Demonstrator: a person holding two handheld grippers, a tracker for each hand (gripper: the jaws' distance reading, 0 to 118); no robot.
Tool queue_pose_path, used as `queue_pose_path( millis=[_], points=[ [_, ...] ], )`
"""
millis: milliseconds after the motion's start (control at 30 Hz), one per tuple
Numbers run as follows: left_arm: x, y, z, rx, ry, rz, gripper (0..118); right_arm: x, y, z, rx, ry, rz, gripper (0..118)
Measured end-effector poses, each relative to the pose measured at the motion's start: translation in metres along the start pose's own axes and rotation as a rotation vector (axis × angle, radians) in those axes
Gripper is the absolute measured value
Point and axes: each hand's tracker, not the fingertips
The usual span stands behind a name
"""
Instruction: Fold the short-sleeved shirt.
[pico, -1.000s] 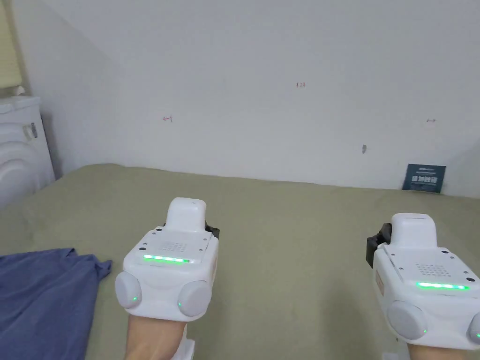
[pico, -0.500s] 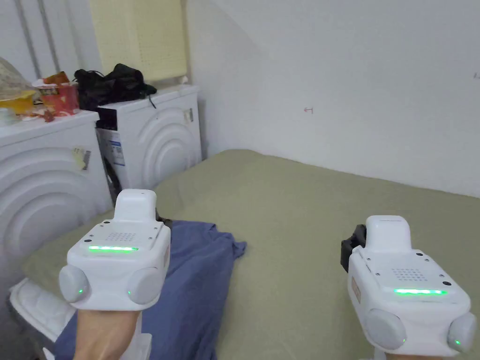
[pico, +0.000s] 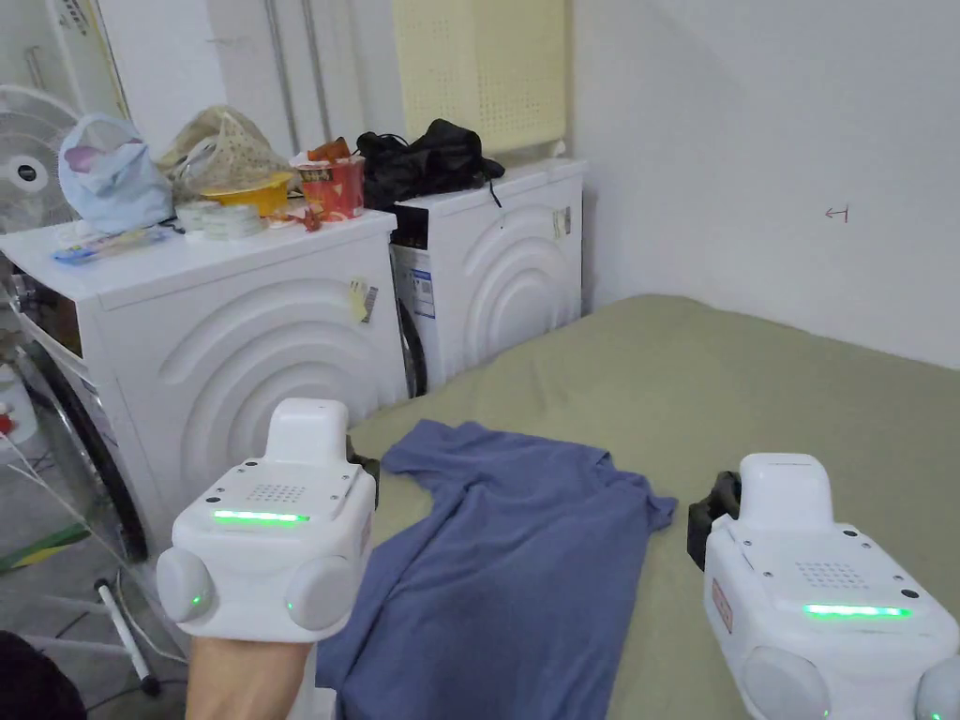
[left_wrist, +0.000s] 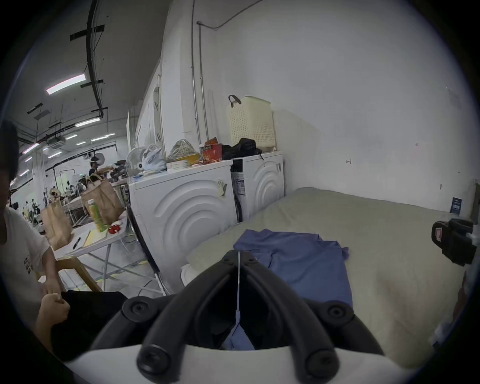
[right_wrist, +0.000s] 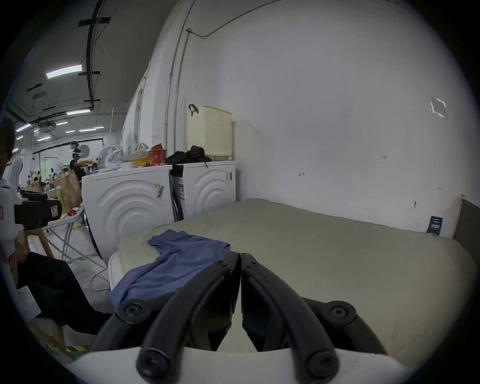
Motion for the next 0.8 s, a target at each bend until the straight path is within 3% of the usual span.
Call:
queue_pose_path(
  millis=[300, 433, 600, 800],
  points=[
    [0.015, -0.003, -0.058, -0.088, -0.078, 0.048, 1, 0.001, -0.006, -0.011, -0.025, -0.009, 0.021, 7],
    [0.046, -0.012, -0.115, -0.205, -0.163, 0.028, 1, 0.006, -0.019, -0.024, -0.060, -0.012, 0.045, 7],
    [0.107, -0.039, -0.222, -0.473, -0.325, -0.016, 1, 0.020, -0.040, -0.060, -0.118, -0.018, 0.030, 7],
    [0.157, -0.073, -0.308, -0.680, -0.377, -0.056, 8, 0.041, -0.067, -0.090, -0.181, -0.035, 0.023, 7]
  ],
)
